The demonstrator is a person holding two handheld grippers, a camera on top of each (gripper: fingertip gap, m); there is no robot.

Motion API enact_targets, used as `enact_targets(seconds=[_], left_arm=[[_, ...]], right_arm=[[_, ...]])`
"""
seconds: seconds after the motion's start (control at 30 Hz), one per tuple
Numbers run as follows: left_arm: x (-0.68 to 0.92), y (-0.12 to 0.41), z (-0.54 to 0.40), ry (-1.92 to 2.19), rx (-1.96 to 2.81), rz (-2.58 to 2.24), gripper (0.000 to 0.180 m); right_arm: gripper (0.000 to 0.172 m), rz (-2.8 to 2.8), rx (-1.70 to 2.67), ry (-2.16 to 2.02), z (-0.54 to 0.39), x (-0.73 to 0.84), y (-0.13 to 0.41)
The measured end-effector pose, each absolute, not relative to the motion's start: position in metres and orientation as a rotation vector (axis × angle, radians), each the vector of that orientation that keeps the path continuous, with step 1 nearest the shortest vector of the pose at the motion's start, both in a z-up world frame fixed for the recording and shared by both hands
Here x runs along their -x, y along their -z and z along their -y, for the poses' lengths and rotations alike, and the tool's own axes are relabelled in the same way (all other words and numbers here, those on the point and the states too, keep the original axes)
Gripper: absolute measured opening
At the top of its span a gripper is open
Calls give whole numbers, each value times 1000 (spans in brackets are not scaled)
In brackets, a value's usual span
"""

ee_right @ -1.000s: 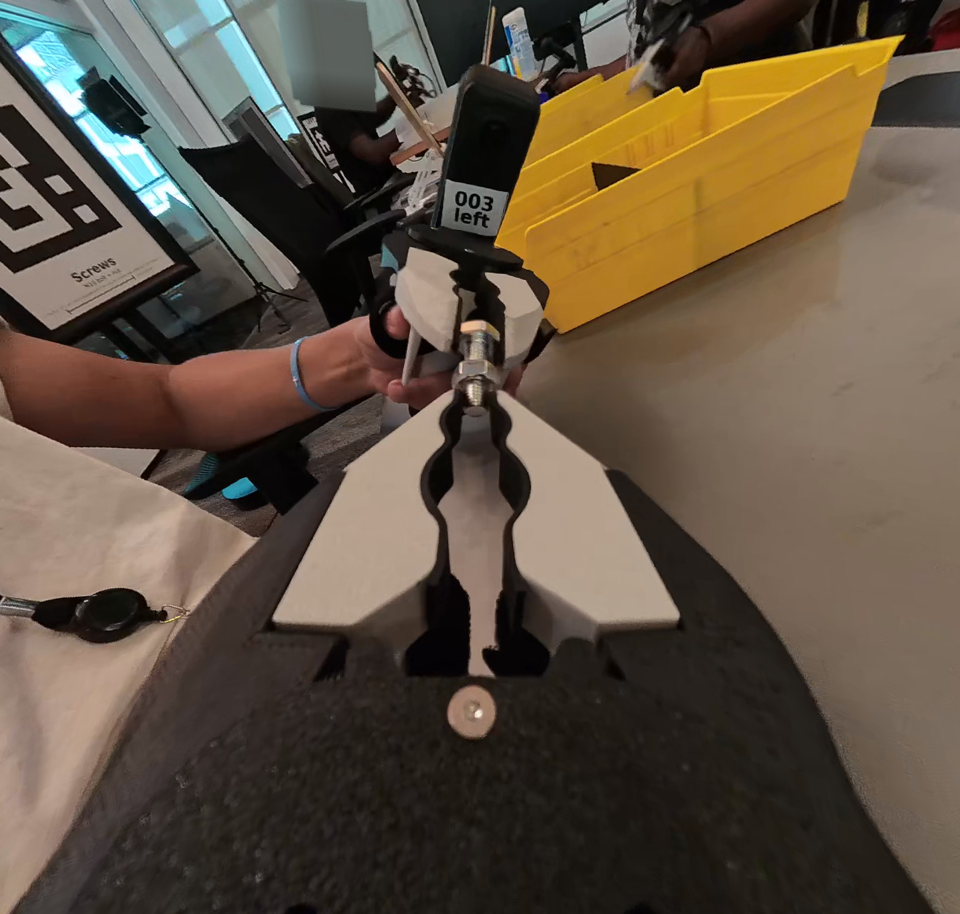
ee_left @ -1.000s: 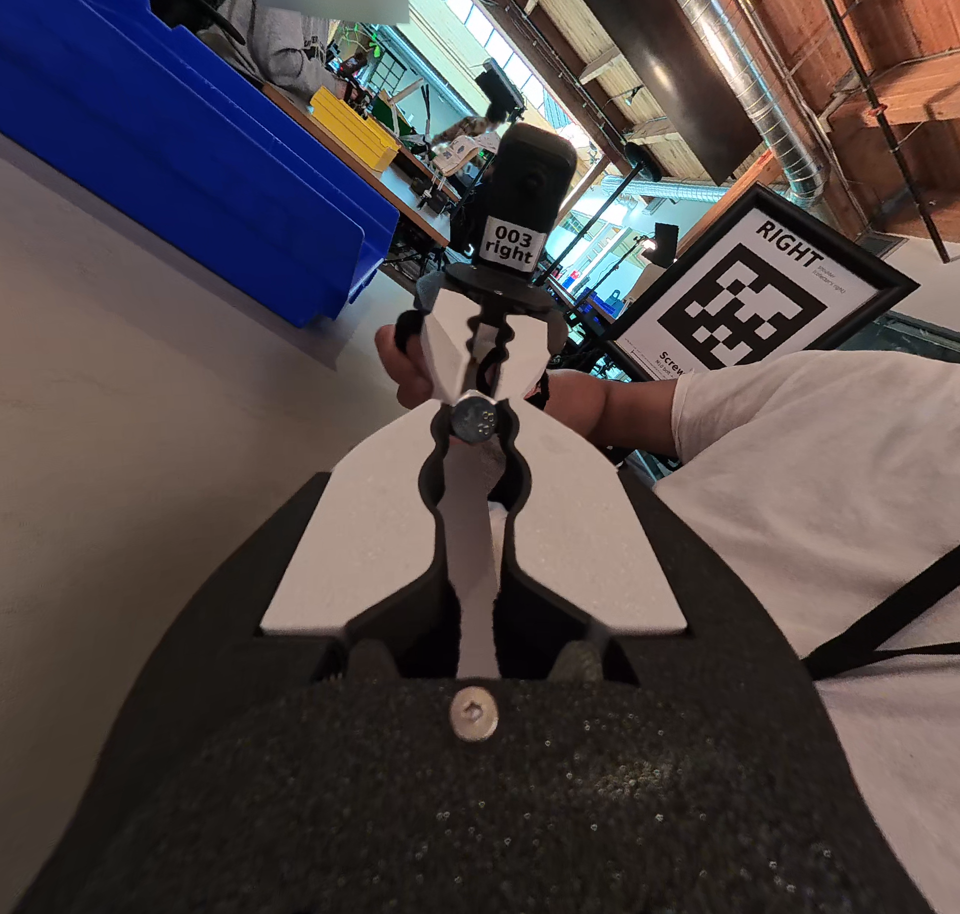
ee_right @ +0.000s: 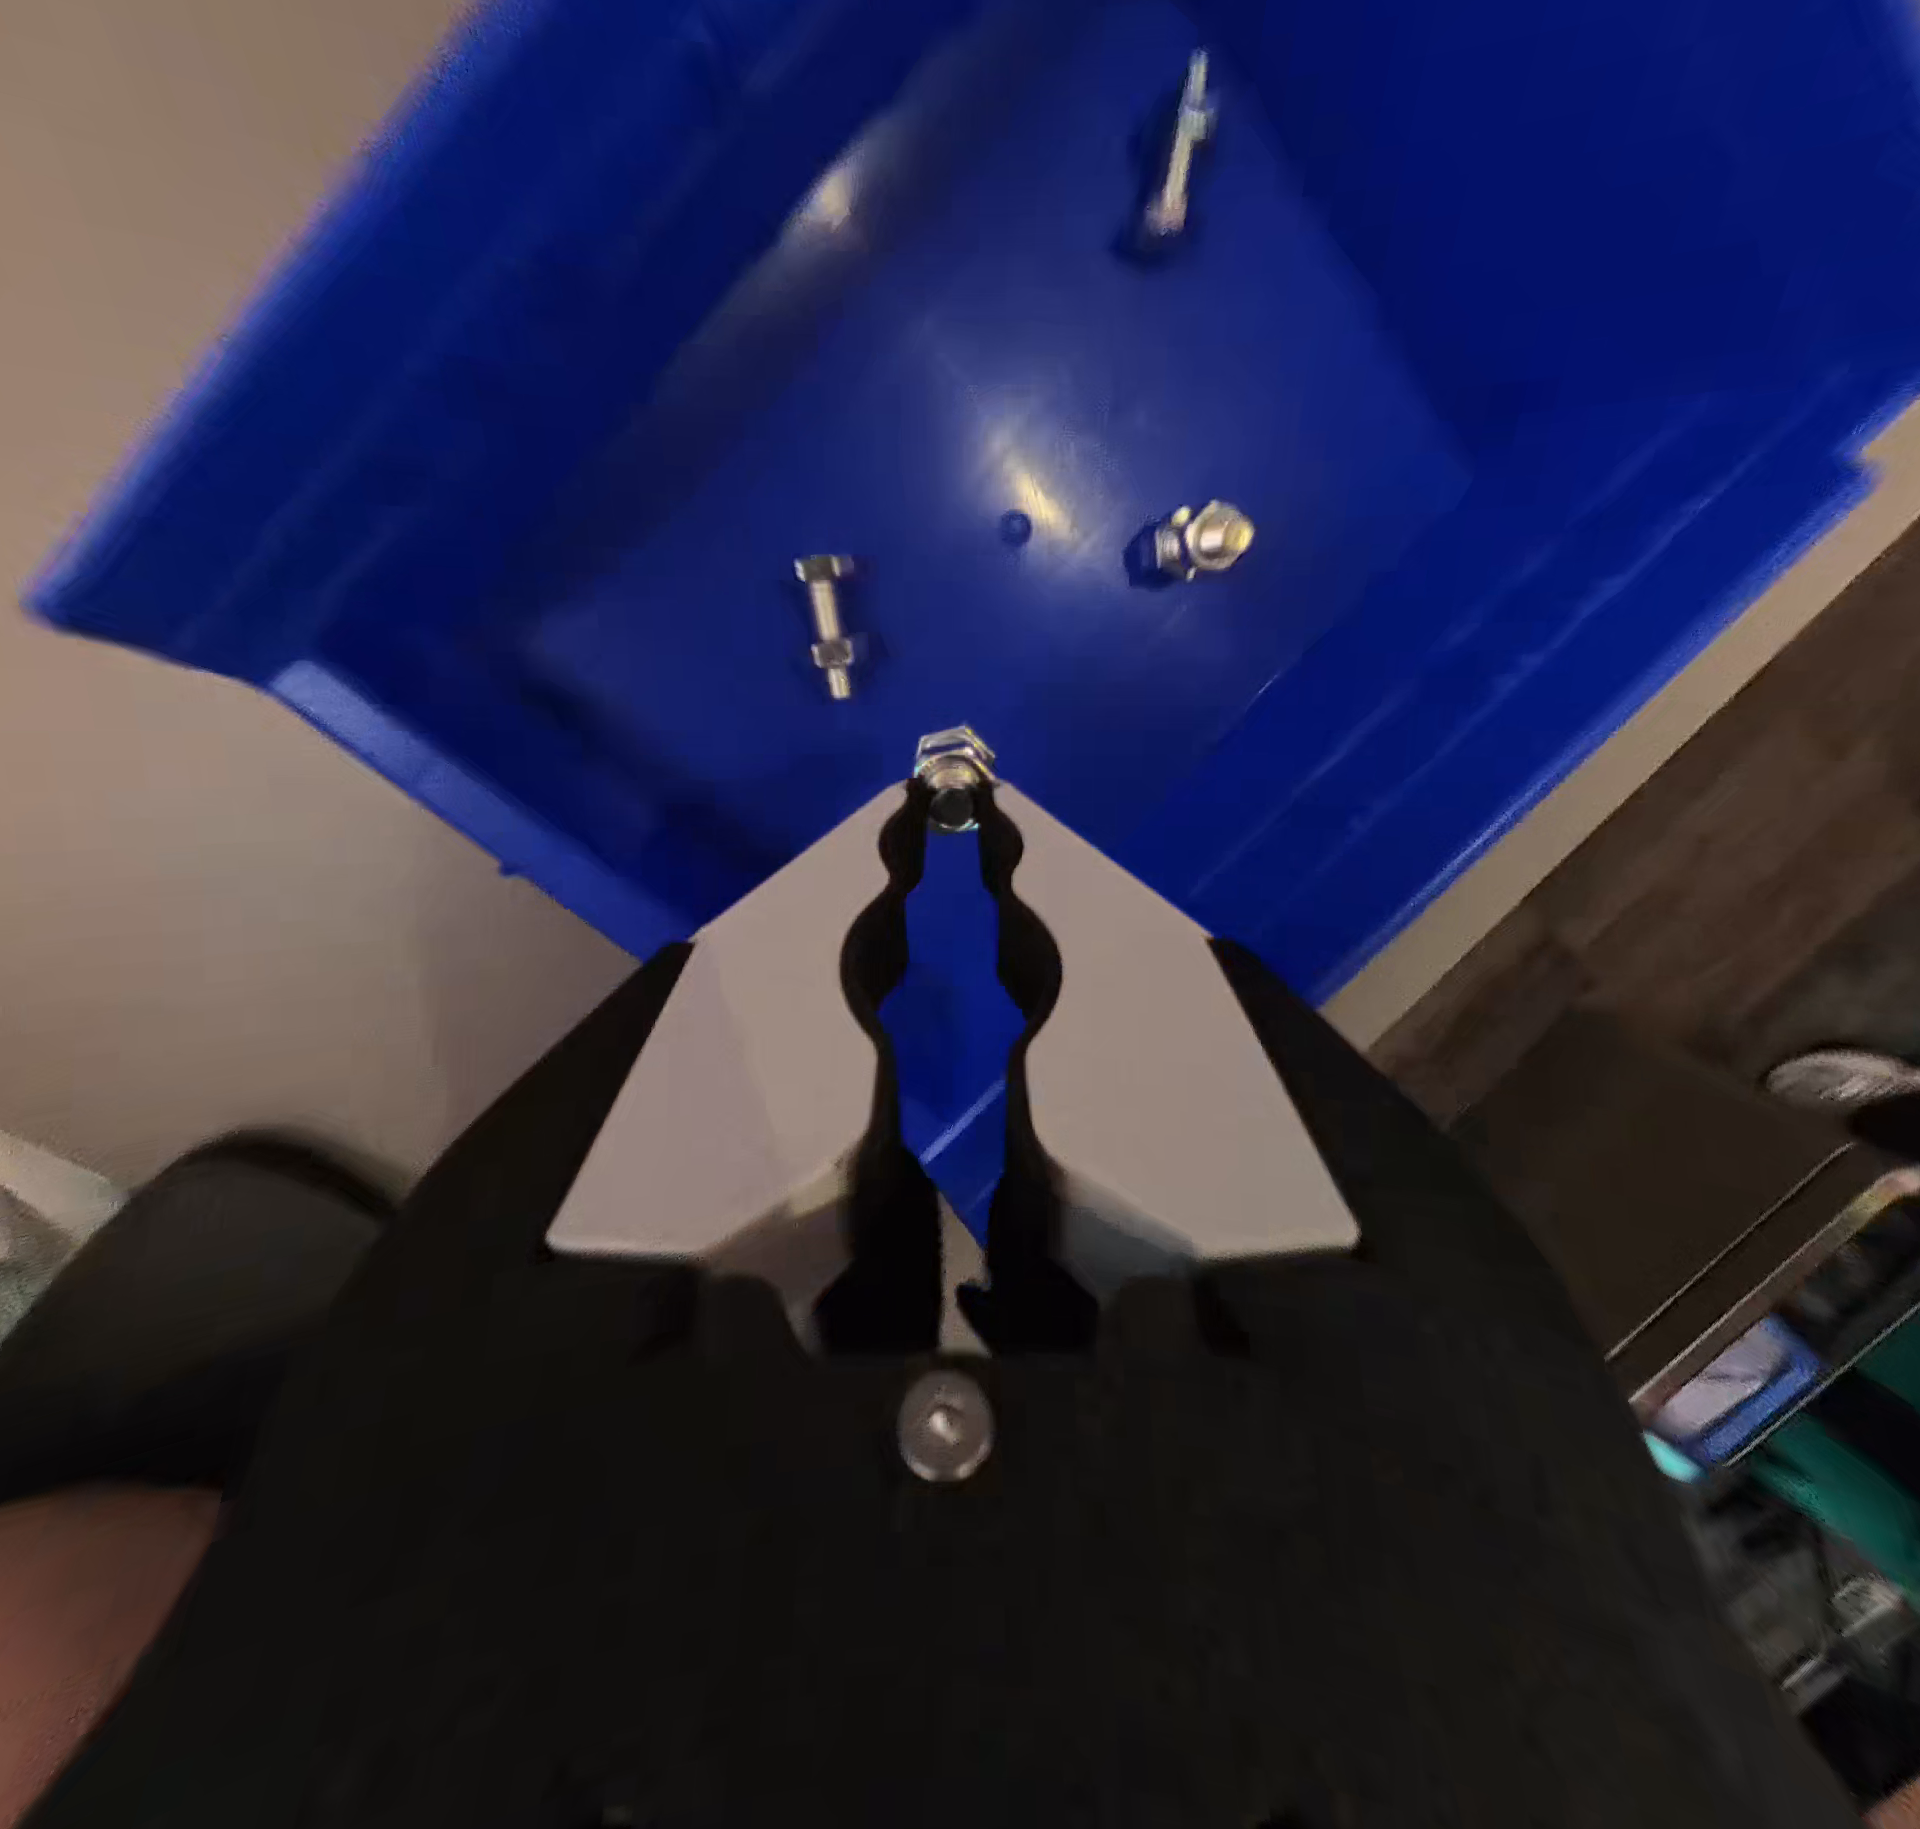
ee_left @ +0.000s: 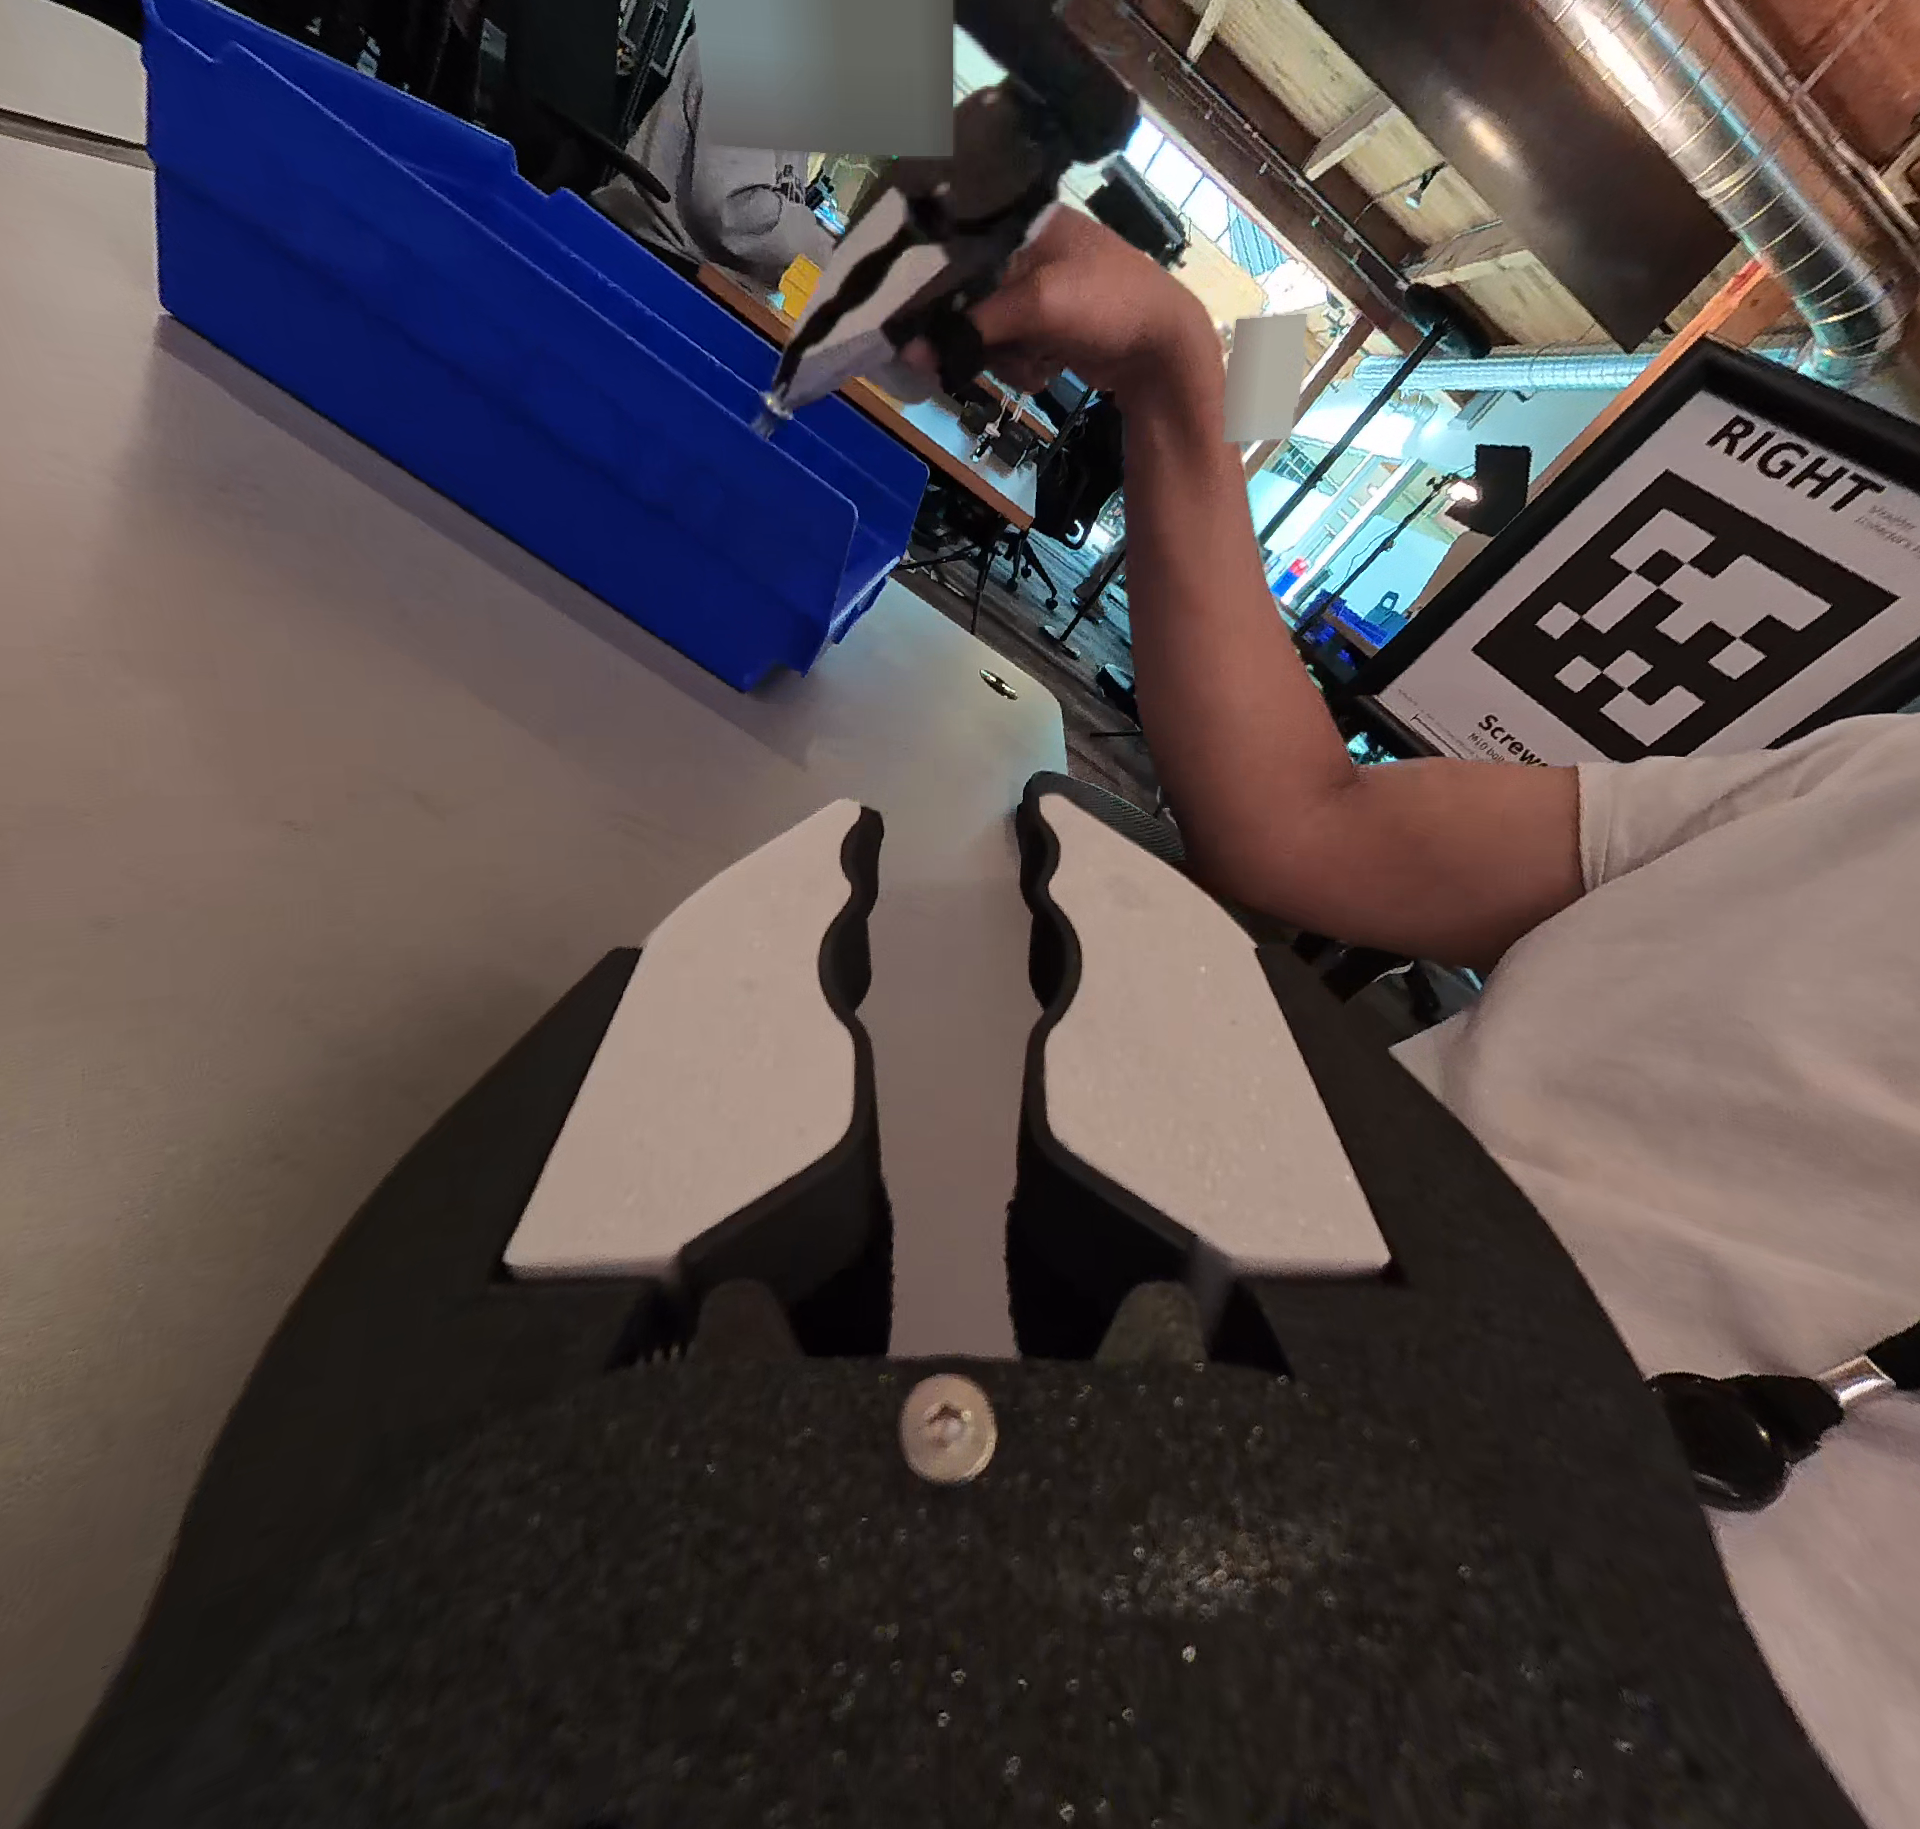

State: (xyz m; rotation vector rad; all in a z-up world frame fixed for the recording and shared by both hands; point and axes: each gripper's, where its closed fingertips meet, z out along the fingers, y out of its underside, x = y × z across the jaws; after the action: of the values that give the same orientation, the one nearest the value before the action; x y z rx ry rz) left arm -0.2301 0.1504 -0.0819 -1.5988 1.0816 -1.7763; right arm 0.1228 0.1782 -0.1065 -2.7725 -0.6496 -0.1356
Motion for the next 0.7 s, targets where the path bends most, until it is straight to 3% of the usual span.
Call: enact_targets(seconds=[0.23,0.7], left_arm=[[227,87,-149,1758,1616,-1116,25],[224,94,-145,1727,1643,-1169,25]], right_arm=[[9,552,3015,81,-171,-144,166],[9,704,2935,116,-210,-124,192]])
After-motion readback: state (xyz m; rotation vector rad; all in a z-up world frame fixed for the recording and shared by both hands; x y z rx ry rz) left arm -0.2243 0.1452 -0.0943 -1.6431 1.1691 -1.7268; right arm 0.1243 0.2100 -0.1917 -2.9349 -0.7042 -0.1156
